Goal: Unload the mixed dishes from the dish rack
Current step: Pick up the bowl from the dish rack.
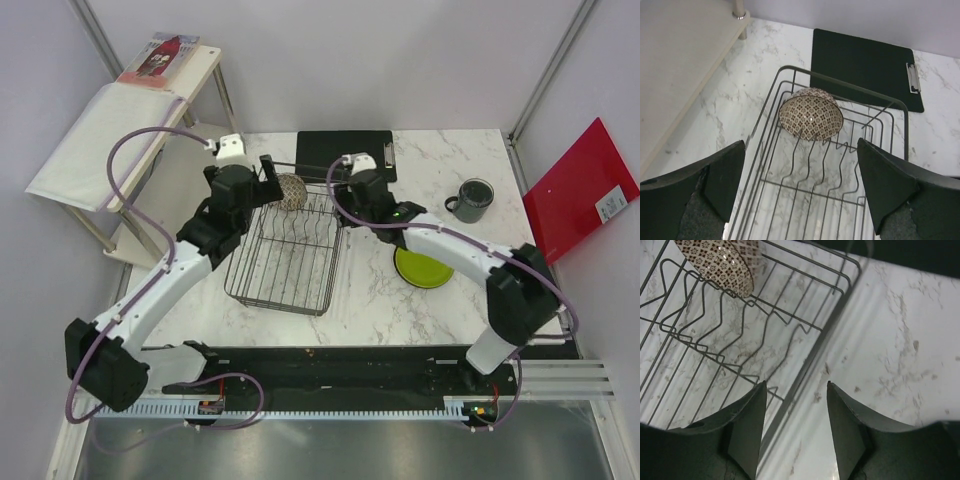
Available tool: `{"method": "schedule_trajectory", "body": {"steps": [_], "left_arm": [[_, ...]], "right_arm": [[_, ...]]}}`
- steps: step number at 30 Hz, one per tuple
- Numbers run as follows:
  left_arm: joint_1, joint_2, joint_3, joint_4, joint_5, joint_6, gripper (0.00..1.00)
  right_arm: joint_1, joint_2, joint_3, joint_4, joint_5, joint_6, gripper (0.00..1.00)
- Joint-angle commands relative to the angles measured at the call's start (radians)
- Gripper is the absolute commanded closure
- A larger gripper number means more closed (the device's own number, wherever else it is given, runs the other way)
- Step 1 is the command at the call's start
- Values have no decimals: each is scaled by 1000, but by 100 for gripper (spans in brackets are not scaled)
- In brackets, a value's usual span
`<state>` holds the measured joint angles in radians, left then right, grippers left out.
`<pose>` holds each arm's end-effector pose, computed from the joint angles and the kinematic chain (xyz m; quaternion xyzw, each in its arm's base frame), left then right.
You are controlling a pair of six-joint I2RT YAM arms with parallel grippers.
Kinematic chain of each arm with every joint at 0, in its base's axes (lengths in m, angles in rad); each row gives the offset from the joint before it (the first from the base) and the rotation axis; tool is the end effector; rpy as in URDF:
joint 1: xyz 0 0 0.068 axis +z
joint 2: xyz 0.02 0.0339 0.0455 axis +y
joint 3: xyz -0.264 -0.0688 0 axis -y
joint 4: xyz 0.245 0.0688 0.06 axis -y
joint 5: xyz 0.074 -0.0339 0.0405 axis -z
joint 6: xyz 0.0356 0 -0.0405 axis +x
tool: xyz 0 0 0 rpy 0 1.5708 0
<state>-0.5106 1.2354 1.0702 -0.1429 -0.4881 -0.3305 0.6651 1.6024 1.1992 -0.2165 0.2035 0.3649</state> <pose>0.2569 -0.1248 0.3497 -0.0716 0.7930 -0.0558 0.6025 0.2923 0.2201 0.2732 -0.0863 0.8815 0.1457 0.4409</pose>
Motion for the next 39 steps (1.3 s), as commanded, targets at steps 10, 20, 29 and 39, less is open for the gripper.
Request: {"method": "schedule_trajectory", "body": {"steps": [10, 20, 29, 39], "left_arm": [[1, -374, -243, -287, 133, -416, 1], [1, -588, -397, -310, 138, -412, 1], [3, -639, -458, -327, 152, -429, 1], [1, -602, -484, -331, 158, -481, 1]], "right_arm": [[70, 266, 97, 604, 45, -434, 40], [71, 415, 134, 749, -78, -472, 44], [76, 527, 239, 793, -73, -500, 44], [117, 683, 404, 718, 86, -607, 55]]}}
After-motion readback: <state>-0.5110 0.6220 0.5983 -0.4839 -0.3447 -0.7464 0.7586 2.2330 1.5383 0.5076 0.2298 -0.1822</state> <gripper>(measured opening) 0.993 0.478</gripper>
